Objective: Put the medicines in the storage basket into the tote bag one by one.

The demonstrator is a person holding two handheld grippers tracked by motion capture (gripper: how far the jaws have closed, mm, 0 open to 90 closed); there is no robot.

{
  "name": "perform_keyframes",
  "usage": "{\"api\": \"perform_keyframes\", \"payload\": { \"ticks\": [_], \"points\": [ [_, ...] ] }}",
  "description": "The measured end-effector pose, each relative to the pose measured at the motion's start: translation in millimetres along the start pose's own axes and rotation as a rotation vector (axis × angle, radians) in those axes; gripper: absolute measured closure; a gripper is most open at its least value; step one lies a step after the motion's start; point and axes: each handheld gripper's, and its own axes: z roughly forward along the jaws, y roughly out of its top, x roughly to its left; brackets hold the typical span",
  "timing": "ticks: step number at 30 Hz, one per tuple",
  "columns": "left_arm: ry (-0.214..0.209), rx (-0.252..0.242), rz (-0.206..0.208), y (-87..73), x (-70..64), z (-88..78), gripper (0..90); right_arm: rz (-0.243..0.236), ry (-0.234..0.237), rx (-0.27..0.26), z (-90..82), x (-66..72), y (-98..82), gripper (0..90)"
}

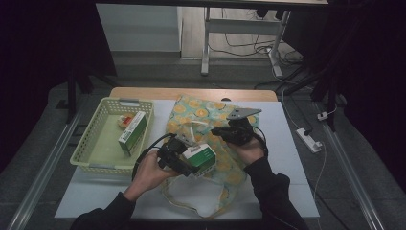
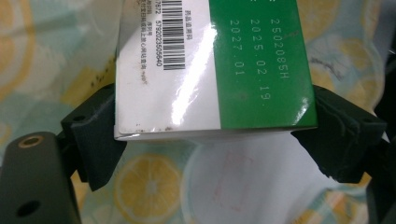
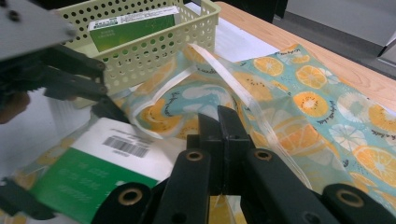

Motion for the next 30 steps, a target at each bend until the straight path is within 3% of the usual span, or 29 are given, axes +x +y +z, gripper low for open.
{"api": "perform_keyframes", "payload": {
  "ticks": [10, 30],
  "points": [
    [0.023, -0.008, -0.030, 17.8, 12.6, 14.8, 15.3, -0.009, 0.007, 0.000, 0.1, 3.1, 1.5, 89.5],
    [0.143, -0.025, -0.075, 36.7, 35.4, 37.1, 15.2, -0.002, 0.022, 0.016, 5.1, 3.3, -0.6, 89.6]
  ]
}}
